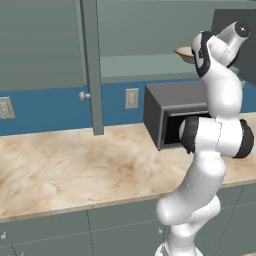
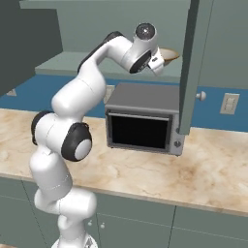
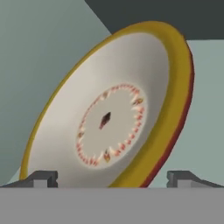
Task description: Pick up the bowls from the cabinet and place each bowl in front of a stool on the dining counter.
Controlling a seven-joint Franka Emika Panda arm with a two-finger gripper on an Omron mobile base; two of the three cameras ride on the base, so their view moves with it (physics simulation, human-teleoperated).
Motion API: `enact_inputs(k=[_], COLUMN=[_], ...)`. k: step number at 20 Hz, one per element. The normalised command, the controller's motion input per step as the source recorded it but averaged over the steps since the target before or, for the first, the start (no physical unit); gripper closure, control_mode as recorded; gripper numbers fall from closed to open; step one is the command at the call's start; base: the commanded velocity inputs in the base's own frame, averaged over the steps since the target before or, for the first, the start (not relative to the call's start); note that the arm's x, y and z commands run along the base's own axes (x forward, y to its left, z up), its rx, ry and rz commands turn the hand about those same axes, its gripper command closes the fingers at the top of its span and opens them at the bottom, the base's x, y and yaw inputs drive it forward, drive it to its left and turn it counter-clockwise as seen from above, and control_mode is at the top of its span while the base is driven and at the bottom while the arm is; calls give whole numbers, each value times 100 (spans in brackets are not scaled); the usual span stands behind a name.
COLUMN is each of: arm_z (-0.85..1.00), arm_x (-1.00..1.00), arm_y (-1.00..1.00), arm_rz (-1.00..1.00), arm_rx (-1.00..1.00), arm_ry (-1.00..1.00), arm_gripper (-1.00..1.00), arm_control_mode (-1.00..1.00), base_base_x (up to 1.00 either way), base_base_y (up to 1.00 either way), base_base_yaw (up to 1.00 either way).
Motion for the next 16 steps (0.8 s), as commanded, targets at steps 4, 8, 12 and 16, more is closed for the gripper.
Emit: enact_inputs(k=[4, 8, 12, 16], arm_z=[0, -21, -36, -27], arm_x=[42, 18, 19, 10], arm_y=[-8, -1, 0, 3], arm_rz=[7, 5, 3, 1], arm_rx=[0, 0, 0, -2], arm_ry=[3, 0, 1, 7], arm_gripper=[-100, -100, 100, 100], arm_control_mode=[-100, -100, -100, -100], base_base_x=[0, 0, 0, 0], base_base_y=[0, 0, 0, 0], base_base_yaw=[0, 0, 0, 0])
